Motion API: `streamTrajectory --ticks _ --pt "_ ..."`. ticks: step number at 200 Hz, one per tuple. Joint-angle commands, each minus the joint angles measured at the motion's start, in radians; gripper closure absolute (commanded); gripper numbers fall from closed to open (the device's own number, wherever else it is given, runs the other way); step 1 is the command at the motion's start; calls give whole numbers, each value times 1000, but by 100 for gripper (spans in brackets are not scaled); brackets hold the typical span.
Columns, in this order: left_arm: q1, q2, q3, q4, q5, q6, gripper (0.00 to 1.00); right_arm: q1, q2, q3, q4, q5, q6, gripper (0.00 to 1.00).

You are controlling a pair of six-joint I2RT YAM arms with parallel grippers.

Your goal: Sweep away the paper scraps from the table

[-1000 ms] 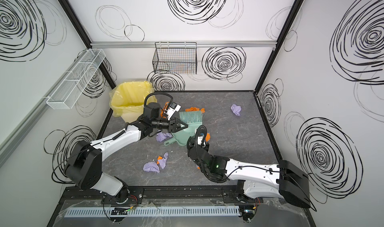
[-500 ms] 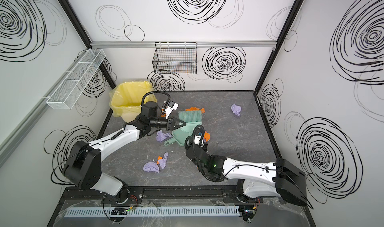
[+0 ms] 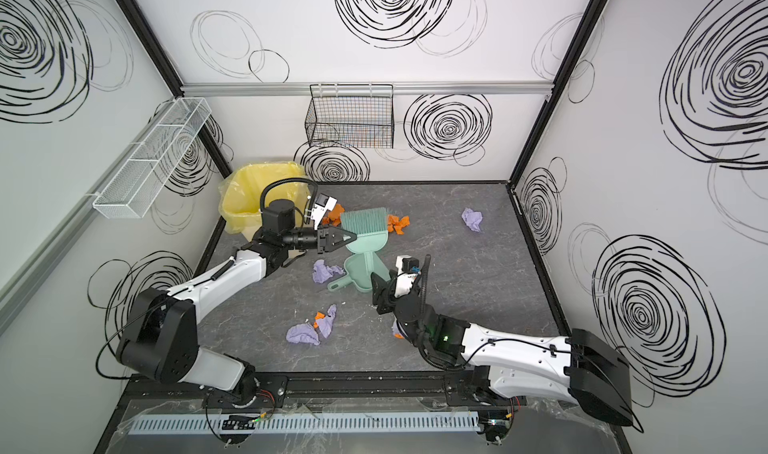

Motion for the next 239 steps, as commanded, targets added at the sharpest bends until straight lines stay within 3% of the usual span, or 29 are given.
streamTrajectory --ticks 1,31,62,102,239 --pt "24 -74 -37 224 64 -139 100 -62 -56 -79 209 -179 40 40" --pt "29 -147 -145 602 61 -403 100 -166 -87 -187 487 -392 106 46" --pt "26 -180 -212 830 14 -566 100 -184 -44 -191 661 -483 109 44" --pt "23 -186 -241 877 -17 -591 100 -184 53 -178 848 -534 131 42" --pt "60 -213 -273 918 -33 -631 100 -182 307 27 963 -609 153 50"
